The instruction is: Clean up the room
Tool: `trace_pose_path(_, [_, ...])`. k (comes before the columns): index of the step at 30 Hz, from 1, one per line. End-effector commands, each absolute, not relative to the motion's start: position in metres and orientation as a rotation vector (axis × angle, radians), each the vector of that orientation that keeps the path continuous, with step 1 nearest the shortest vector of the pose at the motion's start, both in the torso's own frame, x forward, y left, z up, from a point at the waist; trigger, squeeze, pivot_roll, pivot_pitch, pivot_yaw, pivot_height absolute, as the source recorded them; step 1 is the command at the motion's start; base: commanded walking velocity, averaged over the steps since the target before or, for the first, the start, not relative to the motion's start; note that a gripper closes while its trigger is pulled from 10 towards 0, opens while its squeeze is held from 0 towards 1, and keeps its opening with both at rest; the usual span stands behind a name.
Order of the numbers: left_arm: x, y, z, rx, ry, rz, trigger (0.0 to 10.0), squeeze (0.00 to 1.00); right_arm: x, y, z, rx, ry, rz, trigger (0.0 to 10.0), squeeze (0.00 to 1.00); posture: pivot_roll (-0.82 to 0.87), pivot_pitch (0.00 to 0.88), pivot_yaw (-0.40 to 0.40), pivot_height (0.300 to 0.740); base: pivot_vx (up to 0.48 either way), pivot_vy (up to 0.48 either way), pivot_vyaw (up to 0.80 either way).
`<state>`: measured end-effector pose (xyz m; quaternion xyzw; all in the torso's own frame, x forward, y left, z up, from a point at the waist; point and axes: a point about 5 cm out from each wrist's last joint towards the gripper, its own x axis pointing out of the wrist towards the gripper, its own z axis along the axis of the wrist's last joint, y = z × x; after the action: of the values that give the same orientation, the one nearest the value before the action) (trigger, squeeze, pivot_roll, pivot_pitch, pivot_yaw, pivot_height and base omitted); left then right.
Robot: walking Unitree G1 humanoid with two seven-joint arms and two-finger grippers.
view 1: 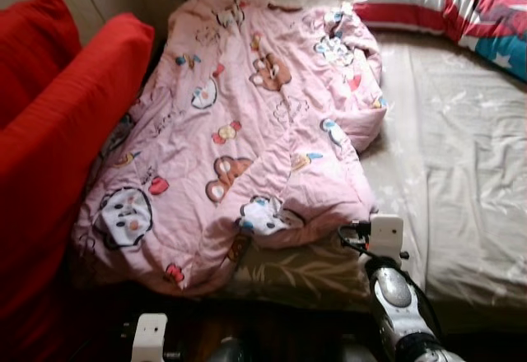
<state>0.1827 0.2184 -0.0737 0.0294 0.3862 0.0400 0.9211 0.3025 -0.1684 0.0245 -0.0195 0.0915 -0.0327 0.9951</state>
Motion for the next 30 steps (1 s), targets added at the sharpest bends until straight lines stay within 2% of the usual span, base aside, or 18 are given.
trace_pose_path(1, [0.172, 0.223, -0.078, 0.062, 0.837, 0.097, 10.0, 0.0, 0.299, -0.164, 0.02, -0.037, 0.2, -0.06, 10.0, 0.0, -0.06, 0.18, 0.116, 0.74, -0.274, 0.0, 0.0])
trace_pose_path(17, [0.174, 0.223, -0.078, 0.061, 0.833, 0.093, 10.0, 0.0, 0.303, -0.181, 0.03, -0.069, 0.138, -0.181, 10.0, 0.0, -0.05, 0.193, 0.116, 0.74, -0.273, 0.0, 0.0])
trace_pose_path(19, [0.175, 0.223, -0.077, 0.061, 0.83, 0.094, 10.0, 0.0, 0.306, -0.19, 0.04, -0.079, 0.076, -0.257, 10.0, 0.0, -0.05, 0.197, 0.116, 0.74, -0.274, 0.0, 0.0])
trace_pose_path(30, [0.177, 0.221, -0.077, 0.06, 0.819, 0.089, 10.0, 0.0, 0.307, -0.211, 0.057, -0.14, -0.03, -0.397, 10.0, 0.0, -0.05, 0.201, 0.114, 0.74, -0.273, 0.0, 0.0])
